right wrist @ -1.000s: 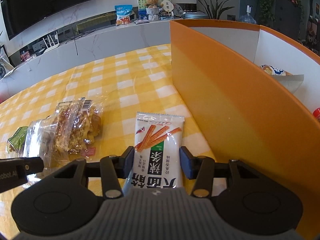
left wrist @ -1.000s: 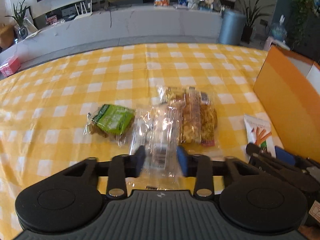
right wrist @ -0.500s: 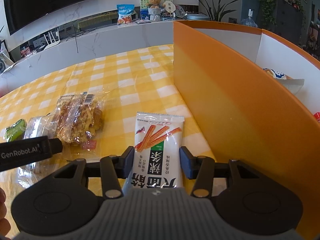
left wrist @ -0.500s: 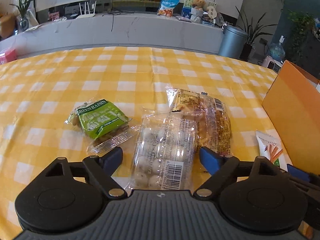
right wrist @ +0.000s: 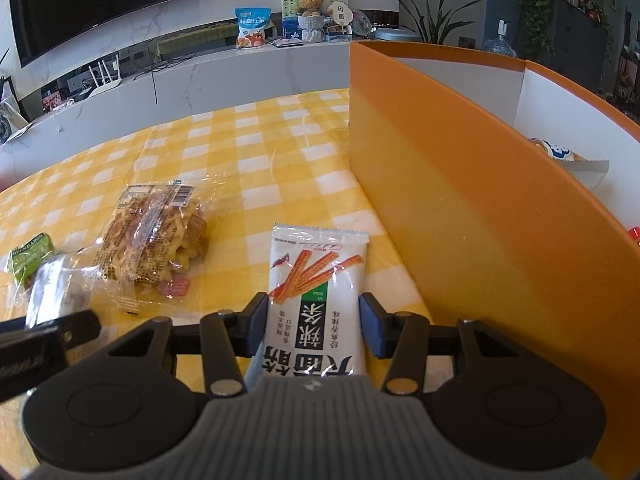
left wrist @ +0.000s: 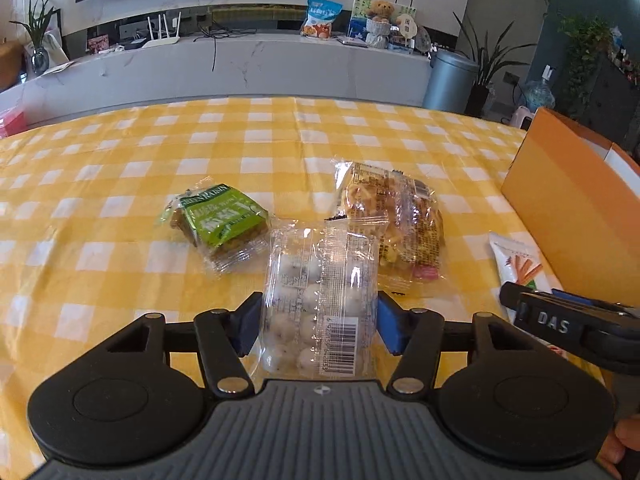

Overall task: Organize snacks
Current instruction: 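Lift the egg pack and stick packet toward the orange box with both tools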

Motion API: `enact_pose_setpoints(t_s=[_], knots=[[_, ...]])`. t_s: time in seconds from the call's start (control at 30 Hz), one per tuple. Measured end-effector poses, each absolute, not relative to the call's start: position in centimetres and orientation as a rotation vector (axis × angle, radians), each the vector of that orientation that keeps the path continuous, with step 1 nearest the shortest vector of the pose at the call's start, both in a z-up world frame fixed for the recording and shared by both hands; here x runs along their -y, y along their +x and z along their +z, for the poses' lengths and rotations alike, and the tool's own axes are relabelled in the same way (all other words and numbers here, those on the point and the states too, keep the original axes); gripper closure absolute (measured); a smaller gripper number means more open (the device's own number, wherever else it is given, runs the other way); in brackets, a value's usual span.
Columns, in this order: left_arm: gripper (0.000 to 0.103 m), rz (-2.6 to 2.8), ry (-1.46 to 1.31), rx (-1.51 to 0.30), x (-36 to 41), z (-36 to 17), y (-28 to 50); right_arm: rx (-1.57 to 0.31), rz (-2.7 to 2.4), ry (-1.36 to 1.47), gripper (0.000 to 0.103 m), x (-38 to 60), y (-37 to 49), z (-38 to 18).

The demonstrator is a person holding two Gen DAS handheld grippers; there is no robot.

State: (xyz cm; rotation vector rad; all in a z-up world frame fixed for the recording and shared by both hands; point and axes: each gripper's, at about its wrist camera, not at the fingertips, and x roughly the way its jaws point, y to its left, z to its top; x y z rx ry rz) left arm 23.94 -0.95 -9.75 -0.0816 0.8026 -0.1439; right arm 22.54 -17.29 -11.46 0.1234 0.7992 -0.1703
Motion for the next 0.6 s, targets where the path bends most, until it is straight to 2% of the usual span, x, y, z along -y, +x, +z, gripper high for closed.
enact_pose_setpoints(t_s=[0.6], knots=[[0.037,-0.147,-0.173,-0.685,0.3,-5.3,20.6,-0.775,-0.127,0.24,0.056,17.7,21.9,-10.7]])
